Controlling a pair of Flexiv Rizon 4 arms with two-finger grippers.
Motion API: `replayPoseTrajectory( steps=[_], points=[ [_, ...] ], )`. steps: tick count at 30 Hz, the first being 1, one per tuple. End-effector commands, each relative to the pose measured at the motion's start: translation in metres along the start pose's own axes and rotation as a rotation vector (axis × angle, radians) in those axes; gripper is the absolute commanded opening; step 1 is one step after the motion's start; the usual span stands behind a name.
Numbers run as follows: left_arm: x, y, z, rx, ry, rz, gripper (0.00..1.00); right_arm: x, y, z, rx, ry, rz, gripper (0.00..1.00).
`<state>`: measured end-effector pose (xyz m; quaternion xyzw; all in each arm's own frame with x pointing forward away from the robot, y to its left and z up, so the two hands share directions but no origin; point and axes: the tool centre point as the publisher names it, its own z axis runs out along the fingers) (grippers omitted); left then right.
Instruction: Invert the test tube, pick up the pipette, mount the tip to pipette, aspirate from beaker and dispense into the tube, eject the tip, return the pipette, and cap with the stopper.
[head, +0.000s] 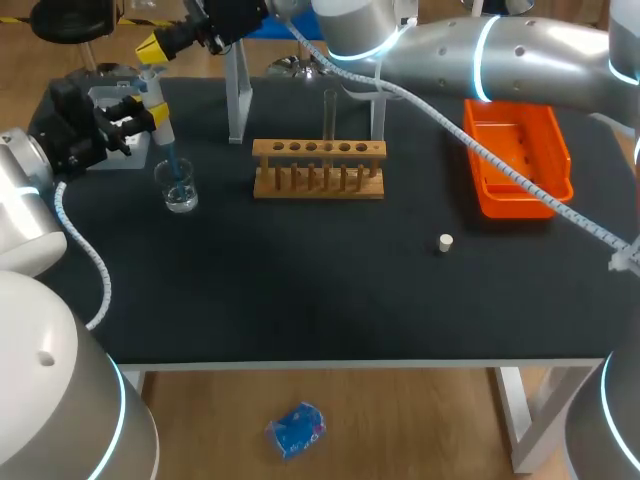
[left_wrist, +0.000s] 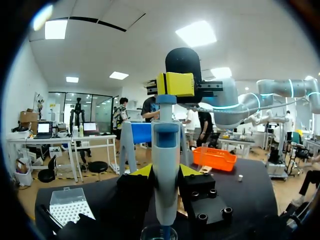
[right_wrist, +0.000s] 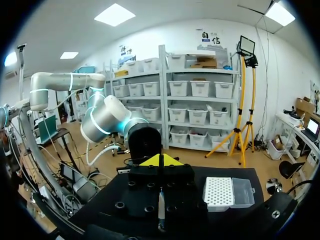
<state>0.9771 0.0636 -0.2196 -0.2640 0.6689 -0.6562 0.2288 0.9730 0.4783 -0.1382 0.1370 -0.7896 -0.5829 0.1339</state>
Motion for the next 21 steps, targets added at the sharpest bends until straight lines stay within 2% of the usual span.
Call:
replayPoseTrajectory(
  steps=[1, 21],
  points=[
    [-0.0008, -0.0021, 0.0003, 0.005, -0.001, 0.001, 0.00, 0.0005, -0.0052, 0.0012, -0.001, 0.002, 0.002, 0.00],
    [-0.0008, -0.0021, 0.0003, 0.005, -0.001, 0.001, 0.00, 0.0032, -0.0121, 0.0011, -0.001, 0.000, 0.021, 0.00]
  ],
)
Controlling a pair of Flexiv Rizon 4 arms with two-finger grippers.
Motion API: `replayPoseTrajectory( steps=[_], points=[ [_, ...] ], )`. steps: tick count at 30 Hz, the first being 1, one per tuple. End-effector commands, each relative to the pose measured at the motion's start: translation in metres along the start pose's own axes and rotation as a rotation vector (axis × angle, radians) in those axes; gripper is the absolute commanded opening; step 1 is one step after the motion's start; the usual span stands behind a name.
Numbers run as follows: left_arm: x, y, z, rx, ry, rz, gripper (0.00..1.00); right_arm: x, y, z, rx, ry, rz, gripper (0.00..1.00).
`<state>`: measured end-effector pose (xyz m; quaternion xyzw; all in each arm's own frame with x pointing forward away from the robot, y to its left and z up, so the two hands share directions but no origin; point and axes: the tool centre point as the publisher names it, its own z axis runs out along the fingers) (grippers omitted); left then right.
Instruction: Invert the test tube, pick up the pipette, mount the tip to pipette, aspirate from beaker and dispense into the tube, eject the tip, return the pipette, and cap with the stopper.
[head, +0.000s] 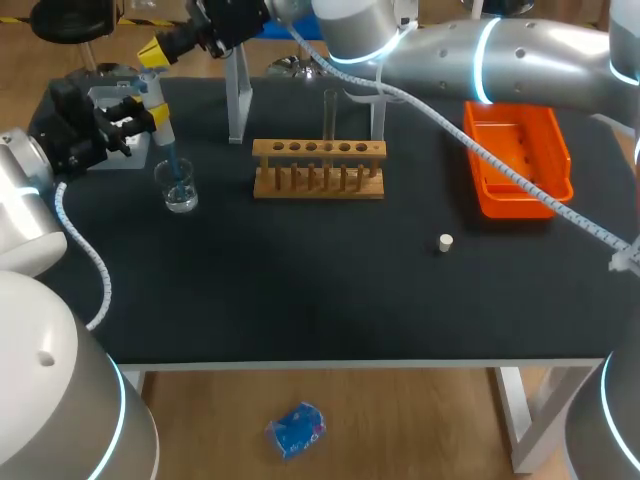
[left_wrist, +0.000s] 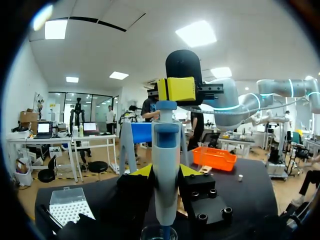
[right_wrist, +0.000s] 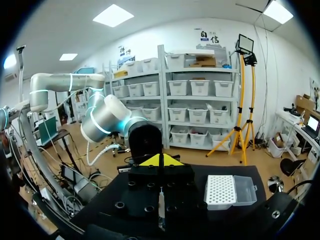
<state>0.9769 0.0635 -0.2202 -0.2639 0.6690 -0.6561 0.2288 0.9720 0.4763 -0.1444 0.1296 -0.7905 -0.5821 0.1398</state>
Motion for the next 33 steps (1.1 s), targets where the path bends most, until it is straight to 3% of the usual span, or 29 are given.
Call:
replayPoseTrajectory(
  steps=[1, 33],
  points=[
    [-0.0010, -0.0027, 0.0003, 0.005, -0.001, 0.001, 0.00, 0.0019, -0.0061, 0.0010, 0.000, 0.000, 0.003, 0.00],
    [-0.0010, -0.0027, 0.0003, 0.005, -0.001, 0.001, 0.00, 0.0061, -0.0142, 0.0029, -0.007, -0.005, 0.025, 0.00]
  ],
)
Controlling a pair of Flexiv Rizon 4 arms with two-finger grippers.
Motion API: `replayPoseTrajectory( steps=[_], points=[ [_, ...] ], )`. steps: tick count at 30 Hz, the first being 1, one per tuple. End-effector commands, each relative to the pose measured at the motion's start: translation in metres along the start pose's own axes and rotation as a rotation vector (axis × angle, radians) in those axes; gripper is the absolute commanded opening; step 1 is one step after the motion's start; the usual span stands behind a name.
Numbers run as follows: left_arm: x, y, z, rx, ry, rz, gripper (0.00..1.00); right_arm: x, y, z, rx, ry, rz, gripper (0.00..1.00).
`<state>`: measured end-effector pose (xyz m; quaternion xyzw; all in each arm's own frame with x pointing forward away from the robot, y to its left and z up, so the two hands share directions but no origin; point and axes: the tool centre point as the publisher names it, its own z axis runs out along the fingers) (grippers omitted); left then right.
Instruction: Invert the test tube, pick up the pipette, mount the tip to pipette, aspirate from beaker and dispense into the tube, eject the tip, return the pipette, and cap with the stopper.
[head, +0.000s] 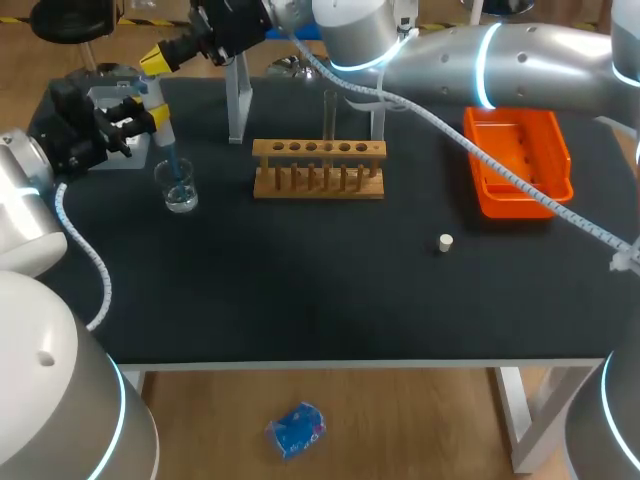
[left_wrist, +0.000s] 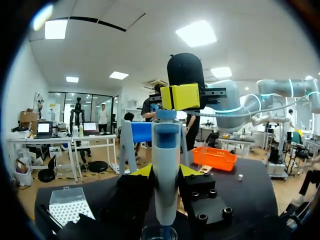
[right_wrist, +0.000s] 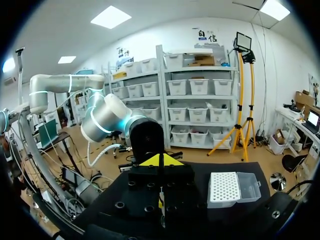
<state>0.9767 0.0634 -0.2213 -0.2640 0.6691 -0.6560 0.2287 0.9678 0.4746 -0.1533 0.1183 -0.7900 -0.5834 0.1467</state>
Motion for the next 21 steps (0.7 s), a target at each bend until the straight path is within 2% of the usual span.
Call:
replayPoseTrajectory(
  steps=[1, 21],
  points=[
    [-0.001, -0.004, 0.000, 0.005, -0.001, 0.001, 0.00, 0.002, -0.005, 0.000, 0.001, -0.002, -0.001, 0.00],
    [-0.001, -0.004, 0.000, 0.005, -0.001, 0.001, 0.00, -0.003, 0.015, -0.006, 0.008, -0.017, -0.042, 0.00]
  ],
)
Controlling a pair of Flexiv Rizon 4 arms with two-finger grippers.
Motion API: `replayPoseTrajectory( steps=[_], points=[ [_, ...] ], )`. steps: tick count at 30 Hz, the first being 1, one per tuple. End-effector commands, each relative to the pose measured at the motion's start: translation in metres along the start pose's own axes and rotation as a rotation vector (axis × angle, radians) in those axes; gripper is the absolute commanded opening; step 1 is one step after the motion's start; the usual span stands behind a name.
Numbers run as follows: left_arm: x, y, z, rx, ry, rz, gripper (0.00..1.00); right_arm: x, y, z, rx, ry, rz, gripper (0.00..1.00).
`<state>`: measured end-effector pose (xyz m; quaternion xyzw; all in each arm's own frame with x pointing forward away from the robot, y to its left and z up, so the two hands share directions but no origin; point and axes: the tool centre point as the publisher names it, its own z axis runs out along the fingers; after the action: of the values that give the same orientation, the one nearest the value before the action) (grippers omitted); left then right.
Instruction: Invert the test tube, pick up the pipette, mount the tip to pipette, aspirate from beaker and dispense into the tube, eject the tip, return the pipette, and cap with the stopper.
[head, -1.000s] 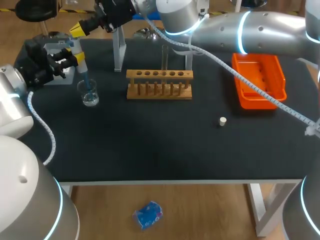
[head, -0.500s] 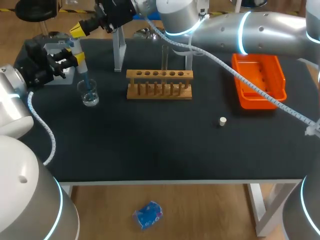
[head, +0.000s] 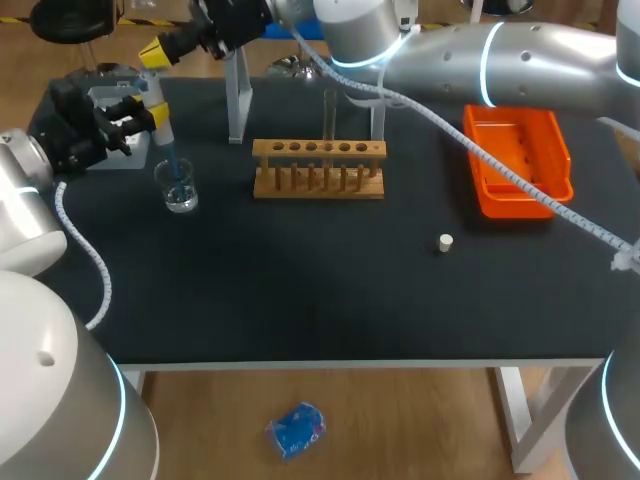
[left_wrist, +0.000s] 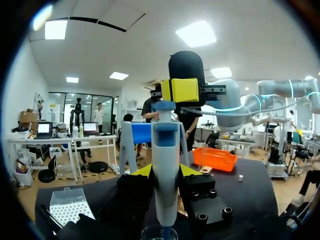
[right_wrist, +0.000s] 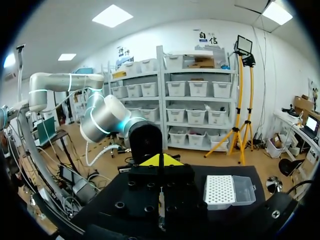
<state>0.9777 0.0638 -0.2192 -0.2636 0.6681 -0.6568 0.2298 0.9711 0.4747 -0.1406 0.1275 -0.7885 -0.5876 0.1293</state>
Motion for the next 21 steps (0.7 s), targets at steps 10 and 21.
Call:
replayPoseTrajectory(
  steps=[10, 21],
  points=[
    [0.000, -0.002, 0.000, 0.002, 0.000, 0.000, 0.00, -0.006, 0.016, -0.005, 0.022, 0.002, -0.033, 0.00],
    [0.000, -0.002, 0.000, 0.002, 0.000, 0.000, 0.00, -0.002, 0.029, -0.009, 0.028, 0.000, -0.061, 0.00]
  ],
)
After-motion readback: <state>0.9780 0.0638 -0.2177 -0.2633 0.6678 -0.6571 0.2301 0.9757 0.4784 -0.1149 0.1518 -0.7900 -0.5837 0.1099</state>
